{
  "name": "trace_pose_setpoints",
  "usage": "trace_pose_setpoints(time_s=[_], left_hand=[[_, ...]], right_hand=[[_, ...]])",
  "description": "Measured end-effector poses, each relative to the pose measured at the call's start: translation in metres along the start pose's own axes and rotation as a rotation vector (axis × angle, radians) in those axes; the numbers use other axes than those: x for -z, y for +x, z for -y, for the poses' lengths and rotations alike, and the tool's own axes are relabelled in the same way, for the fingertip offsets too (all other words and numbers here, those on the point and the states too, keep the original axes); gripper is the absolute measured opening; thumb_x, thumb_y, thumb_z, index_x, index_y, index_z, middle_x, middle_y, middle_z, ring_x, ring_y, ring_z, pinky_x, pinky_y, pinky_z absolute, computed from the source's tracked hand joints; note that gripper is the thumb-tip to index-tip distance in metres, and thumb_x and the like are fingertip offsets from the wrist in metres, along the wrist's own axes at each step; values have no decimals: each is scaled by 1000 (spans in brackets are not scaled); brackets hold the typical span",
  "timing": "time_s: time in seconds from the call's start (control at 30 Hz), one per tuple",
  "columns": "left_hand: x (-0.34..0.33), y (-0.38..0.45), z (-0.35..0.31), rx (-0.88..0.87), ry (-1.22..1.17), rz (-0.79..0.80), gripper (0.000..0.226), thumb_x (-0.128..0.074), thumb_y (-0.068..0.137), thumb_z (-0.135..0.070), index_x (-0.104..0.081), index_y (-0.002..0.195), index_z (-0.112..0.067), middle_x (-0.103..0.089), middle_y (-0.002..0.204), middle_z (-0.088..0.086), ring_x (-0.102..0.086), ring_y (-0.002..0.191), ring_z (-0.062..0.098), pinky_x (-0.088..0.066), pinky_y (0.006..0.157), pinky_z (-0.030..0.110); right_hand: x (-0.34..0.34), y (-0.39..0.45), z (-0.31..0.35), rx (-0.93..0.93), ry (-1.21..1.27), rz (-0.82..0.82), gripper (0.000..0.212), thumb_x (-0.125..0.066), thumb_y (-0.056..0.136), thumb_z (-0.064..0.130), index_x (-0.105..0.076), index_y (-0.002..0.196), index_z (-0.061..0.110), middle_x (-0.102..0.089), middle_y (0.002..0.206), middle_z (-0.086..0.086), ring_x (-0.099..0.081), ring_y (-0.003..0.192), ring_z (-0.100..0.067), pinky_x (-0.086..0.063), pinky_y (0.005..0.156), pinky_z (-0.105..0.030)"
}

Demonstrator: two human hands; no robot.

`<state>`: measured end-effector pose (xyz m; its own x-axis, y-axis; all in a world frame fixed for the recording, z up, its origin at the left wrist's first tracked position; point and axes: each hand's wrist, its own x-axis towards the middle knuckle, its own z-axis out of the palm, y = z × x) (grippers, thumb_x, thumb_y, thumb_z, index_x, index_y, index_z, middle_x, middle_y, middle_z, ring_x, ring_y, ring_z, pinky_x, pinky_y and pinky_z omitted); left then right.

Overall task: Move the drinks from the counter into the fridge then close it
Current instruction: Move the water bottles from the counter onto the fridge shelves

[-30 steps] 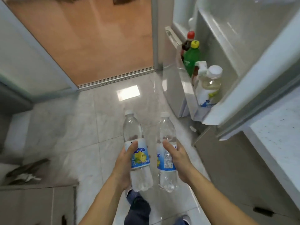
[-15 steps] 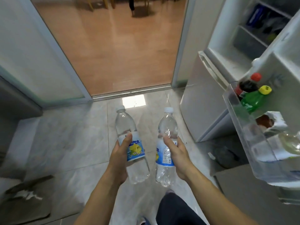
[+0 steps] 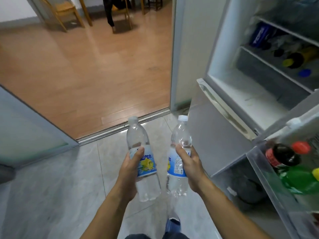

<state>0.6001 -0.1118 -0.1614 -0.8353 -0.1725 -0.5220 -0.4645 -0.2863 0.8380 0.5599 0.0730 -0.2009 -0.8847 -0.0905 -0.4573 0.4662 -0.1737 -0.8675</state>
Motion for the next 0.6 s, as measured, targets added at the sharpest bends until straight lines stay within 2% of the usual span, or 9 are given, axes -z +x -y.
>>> trace_pose_setpoints(time_s=[0.07, 0.17, 0.27, 0.43, 0.5, 0.6], left_hand=[[-13, 31, -20, 31, -7, 51, 62, -65, 75, -53, -57, 124, -15, -76, 98, 11, -75, 84, 29, -59, 61, 33], [-32, 81, -50, 62, -13, 143, 67, -69, 70, -54, -58, 123, -16, -76, 98, 14, -75, 82, 31, -59, 59, 34], [-56, 135, -80, 97, 13, 246, 77, -73, 59, -57, -59, 121, -15, -75, 98, 17, -75, 79, 32, -58, 60, 36], [-99, 212, -129, 156, 39, 483, 74, -69, 68, -48, -55, 129, -9, -72, 96, 20, -72, 75, 31, -58, 63, 38], [-116, 233, -152, 195, 63, 588, 81, -69, 66, -50, -53, 132, -6, -69, 97, 21, -69, 74, 30, -57, 63, 37], [-146, 260, -185, 206, 107, 743, 86, -76, 66, -49, -50, 133, -3, -66, 98, 20, -69, 73, 29, -57, 62, 38]], right_hand=[[3, 26, 18, 9, 24, -45, 40, -68, 85, 52, -60, 118, 29, -73, 108, -10, -76, 90, -27, -62, 79, -44], [8, 63, 43, 31, 69, -121, 56, -70, 69, 64, -61, 115, 33, -74, 105, -7, -76, 91, -27, -62, 80, -46], [14, 99, 69, 80, 113, -248, 62, -74, 58, 68, -62, 110, 35, -76, 100, -5, -76, 89, -26, -63, 73, -41], [19, 139, 112, 167, 205, -483, 34, -74, 80, 46, -61, 108, 32, -77, 99, -4, -76, 88, -23, -61, 65, -35], [14, 145, 133, 199, 239, -573, 38, -73, 78, 47, -60, 110, 31, -77, 99, -1, -76, 87, -19, -60, 62, -29], [9, 152, 161, 259, 275, -687, 45, -71, 76, 53, -61, 115, 33, -77, 101, 2, -76, 89, -17, -60, 68, -30]])
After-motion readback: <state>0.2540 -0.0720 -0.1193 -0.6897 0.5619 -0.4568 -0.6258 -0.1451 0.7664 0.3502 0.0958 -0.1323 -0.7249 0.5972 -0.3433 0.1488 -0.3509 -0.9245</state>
